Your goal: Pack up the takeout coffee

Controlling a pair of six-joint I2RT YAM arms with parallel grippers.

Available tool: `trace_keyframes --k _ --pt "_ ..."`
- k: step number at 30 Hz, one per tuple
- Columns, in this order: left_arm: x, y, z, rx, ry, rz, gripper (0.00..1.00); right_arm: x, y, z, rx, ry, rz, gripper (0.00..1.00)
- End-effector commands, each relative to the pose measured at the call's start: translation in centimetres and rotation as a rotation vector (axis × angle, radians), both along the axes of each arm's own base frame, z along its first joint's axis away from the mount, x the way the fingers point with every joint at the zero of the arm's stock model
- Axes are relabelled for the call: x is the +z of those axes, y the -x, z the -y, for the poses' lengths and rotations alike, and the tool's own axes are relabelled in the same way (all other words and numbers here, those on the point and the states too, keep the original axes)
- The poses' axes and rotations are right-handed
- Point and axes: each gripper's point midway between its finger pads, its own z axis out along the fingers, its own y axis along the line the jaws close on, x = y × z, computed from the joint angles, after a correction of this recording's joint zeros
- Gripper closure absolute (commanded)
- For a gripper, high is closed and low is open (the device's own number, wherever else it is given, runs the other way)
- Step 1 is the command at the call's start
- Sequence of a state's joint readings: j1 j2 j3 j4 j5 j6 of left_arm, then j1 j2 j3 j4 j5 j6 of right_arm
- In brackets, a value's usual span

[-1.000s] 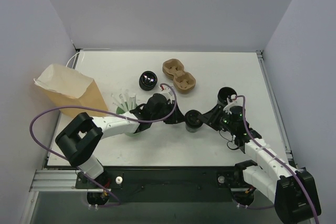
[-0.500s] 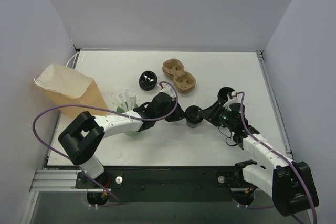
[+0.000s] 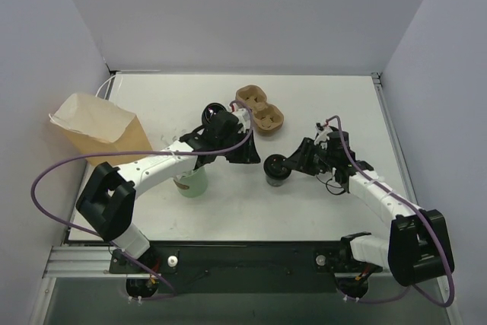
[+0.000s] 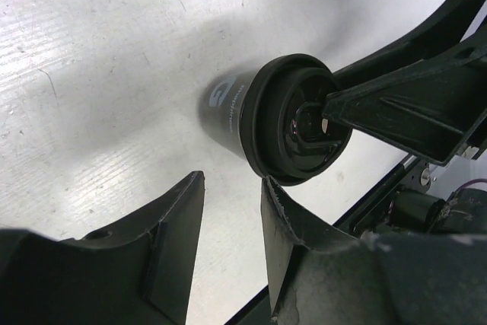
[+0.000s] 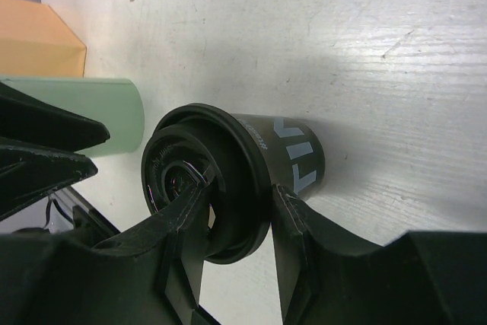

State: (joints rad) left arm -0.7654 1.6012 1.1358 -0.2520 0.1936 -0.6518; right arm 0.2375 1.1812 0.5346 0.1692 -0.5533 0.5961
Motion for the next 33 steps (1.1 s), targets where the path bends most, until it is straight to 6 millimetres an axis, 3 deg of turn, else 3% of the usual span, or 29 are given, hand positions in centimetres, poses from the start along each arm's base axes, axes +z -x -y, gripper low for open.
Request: trace_keyframes --k 1,9,23,27,29,30,33 --pt "0.7 0.2 0.5 -0.108 0.033 0.025 0.54 -5.8 6.5 1.9 0.173 0.187 -0.253 0.68" --pt "0.4 0.4 1.7 -0.167 0.098 0.049 0.53 -4.8 6.8 1.1 0.261 0.186 -0.207 0.67" --pt "-3.8 0.9 1.6 -0.178 0.082 0.003 0.54 -5.2 6.7 0.9 0.270 0.186 -0.199 0.67" --pt "-6.5 1.3 0.5 -0.126 -0.018 -0.029 0.63 -5.8 6.7 1.3 0.222 0.190 -0.224 0.68" --pt "-8.5 2.8 -0.7 -0.100 -0.108 -0.060 0.63 -6.2 6.6 1.5 0.181 0.174 -0.233 0.68" --pt "-10.2 4.2 -2.0 -0.087 -0.158 -0.083 0.63 -7.1 7.5 1.5 0.153 0.157 -0.272 0.68" --pt "-12.3 5.9 -3.5 -0.027 -0.199 -0.088 0.65 -7.8 7.3 1.9 0.079 0.152 -0.252 0.68"
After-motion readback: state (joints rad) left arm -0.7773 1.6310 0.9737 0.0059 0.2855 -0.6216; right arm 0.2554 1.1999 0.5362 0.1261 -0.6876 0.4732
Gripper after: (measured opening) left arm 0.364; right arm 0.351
